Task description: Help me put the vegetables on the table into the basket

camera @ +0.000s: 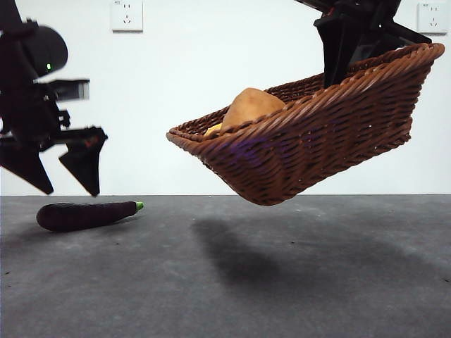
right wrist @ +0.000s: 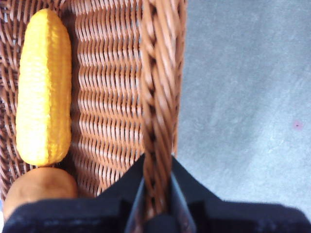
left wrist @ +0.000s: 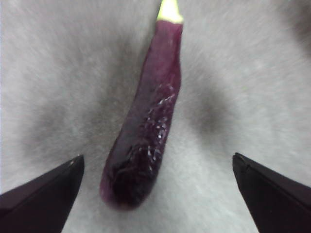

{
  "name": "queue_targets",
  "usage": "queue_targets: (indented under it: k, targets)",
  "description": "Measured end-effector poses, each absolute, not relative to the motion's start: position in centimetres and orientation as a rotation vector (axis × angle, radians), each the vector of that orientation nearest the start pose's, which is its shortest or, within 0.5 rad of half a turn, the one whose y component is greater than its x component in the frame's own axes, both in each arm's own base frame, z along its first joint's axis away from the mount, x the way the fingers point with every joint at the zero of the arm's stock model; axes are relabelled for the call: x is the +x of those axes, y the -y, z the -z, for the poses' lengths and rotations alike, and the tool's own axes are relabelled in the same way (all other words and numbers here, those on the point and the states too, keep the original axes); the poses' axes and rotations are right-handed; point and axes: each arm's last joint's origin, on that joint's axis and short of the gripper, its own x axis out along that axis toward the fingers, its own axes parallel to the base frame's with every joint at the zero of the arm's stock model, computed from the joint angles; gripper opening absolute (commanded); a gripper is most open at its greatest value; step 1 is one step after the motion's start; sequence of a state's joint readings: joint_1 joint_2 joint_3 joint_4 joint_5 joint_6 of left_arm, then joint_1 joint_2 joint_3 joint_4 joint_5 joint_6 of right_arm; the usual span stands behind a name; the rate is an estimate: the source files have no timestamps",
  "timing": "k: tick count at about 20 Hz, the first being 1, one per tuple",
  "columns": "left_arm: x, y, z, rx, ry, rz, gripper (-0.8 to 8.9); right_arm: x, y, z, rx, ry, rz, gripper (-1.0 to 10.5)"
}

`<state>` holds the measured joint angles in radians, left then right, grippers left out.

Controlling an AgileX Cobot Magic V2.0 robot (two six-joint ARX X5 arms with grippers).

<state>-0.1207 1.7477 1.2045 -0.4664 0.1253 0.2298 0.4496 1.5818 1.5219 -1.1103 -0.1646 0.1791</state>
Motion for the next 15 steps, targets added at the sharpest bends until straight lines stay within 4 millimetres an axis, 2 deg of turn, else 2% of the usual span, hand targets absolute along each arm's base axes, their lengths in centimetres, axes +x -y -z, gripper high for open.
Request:
queue_targets:
  k: [5,7,9,10,12,15]
  targets:
    - [36.7,4.8,-18.5,0.212,-0.987,0.342,5.83,27.6,-13.8,-32.4,-0.021,-1.215,-0.438,-0.2]
    - [36.8,4.7,-18.4,0.231,-0.993,0.309,4.42,27.6,-13.8,-32.4,-0.024,-1.215,-0.440,-0.2]
    - [36.8,4.7,-18.4,0.232,-0.993,0.306,4.12,27.6,-13.8,-32.4,-0.024,-1.215,-0.441,-0.2]
    - [36.8,4.6,-18.4,0.231,-0.994,0.305,3.33,27.6,-13.8,-32.4,-0.025,-1.215,-0.440,-0.2]
    - [36.7,4.6,-18.3,0.230,-1.004,0.308,2.68,27.6,-13.8,-32.4,-0.025,-1.214,-0.441,-0.2]
    - [36.7,4.6,-18.3,0.228,-1.006,0.312,1.06,27.6,-13.8,-32.4,-0.025,-1.214,-0.441,-0.2]
